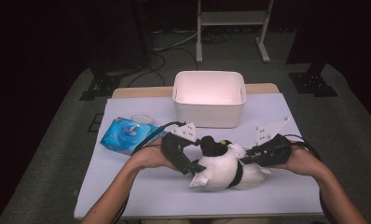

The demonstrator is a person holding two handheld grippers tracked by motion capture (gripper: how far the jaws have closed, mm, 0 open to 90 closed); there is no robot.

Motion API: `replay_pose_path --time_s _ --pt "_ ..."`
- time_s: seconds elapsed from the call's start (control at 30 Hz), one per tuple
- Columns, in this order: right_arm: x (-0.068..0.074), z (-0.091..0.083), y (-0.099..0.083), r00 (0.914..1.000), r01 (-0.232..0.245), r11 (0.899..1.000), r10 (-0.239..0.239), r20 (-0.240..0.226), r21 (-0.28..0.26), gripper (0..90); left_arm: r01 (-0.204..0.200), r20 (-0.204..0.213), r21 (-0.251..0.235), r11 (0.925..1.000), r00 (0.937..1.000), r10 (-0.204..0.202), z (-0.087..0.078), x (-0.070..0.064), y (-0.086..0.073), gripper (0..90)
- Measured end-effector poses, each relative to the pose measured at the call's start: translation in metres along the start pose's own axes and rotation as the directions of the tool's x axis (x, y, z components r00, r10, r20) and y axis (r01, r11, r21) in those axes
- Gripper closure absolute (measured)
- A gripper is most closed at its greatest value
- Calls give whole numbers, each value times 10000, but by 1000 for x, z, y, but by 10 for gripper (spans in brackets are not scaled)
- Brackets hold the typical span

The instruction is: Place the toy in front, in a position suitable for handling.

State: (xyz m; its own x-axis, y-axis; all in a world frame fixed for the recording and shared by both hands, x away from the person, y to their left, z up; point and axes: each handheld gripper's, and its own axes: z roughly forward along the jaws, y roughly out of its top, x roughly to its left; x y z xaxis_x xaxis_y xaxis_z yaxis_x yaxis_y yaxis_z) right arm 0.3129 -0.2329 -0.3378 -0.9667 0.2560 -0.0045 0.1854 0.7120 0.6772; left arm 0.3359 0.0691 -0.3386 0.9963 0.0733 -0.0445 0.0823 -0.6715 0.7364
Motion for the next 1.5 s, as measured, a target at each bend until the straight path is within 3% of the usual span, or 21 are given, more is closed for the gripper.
replay_pose_path --time_s 0.1,0.3,0.57,0.73,0.93,1.2,1.33,1.5 --pt "0 -3 -3 10000 -24 10000 25 27 -44 774 53 43 -13 10000 10000 -53 3 0 -1 96" --pt "-1 -8 -13 9997 -250 9994 250 37 -225 774 126 507 -410 9991 9987 -105 9 -3 2 96" --pt "-3 -13 -22 9982 -549 9974 558 202 -460 774 -118 838 -261 9996 9964 140 17 -11 2 96" --pt "-3 -14 -25 9980 -573 9971 585 222 -508 774 -46 1048 -295 9996 9945 76 28 -13 0 86" --pt "-2 -16 -28 9967 -762 9956 775 221 -543 774 60 1091 -531 9986 9940 -2 33 -13 -1 76" --pt "-2 -16 -30 9968 -754 9956 767 216 -557 774 136 1017 -456 9989 9948 -89 44 -13 1 28" --pt "1 -15 -30 9970 -707 9948 728 255 -734 775 122 1015 -795 9968 9948 -41 40 -11 3 135" --pt "1 -15 -25 9975 -636 9933 663 255 -961 778 76 926 -872 9962 9957 5 30 -8 7 186"
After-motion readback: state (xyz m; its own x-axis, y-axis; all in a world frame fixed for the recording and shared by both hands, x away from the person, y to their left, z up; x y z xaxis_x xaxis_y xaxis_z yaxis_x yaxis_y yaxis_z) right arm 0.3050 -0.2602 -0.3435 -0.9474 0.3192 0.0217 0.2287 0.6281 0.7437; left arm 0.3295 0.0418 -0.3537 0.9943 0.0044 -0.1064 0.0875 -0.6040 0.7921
